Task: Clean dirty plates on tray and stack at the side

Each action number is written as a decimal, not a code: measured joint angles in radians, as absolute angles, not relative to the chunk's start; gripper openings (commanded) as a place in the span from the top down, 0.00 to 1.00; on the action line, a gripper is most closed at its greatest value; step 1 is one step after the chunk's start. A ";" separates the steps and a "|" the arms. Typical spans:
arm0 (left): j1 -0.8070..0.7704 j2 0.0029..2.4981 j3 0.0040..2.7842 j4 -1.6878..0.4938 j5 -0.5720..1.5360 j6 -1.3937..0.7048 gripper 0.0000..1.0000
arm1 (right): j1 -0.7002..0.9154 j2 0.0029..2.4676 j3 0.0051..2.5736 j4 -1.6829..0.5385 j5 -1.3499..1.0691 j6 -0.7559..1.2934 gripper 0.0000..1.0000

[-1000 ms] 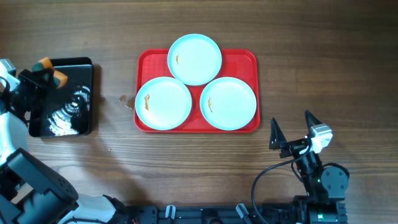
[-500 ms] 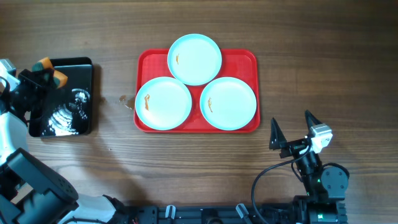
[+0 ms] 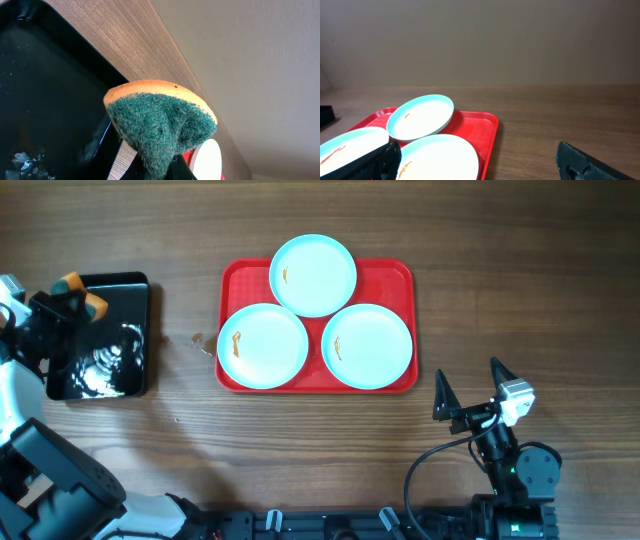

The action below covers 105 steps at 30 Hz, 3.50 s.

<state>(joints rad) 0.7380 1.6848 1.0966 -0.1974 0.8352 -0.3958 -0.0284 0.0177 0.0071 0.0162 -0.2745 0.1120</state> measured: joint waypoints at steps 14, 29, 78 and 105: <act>0.738 1.685 1.097 -0.197 0.835 -0.396 0.96 | -0.028 0.018 0.007 0.016 -0.274 0.112 0.00; 0.738 1.685 1.097 -0.194 0.835 -0.396 0.96 | -0.028 0.018 0.007 0.016 -0.274 0.112 0.00; 0.866 1.685 1.098 -0.023 1.122 -0.399 0.96 | -0.028 0.019 0.007 0.016 -0.274 0.112 0.00; 0.866 1.686 1.091 -0.207 1.220 -0.256 0.96 | -0.028 0.020 0.007 0.016 -0.274 0.112 0.00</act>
<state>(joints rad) 0.8661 1.6855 1.0908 -0.2070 1.2201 -0.2562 -0.0284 0.0196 0.0071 0.0162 -0.2745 0.1120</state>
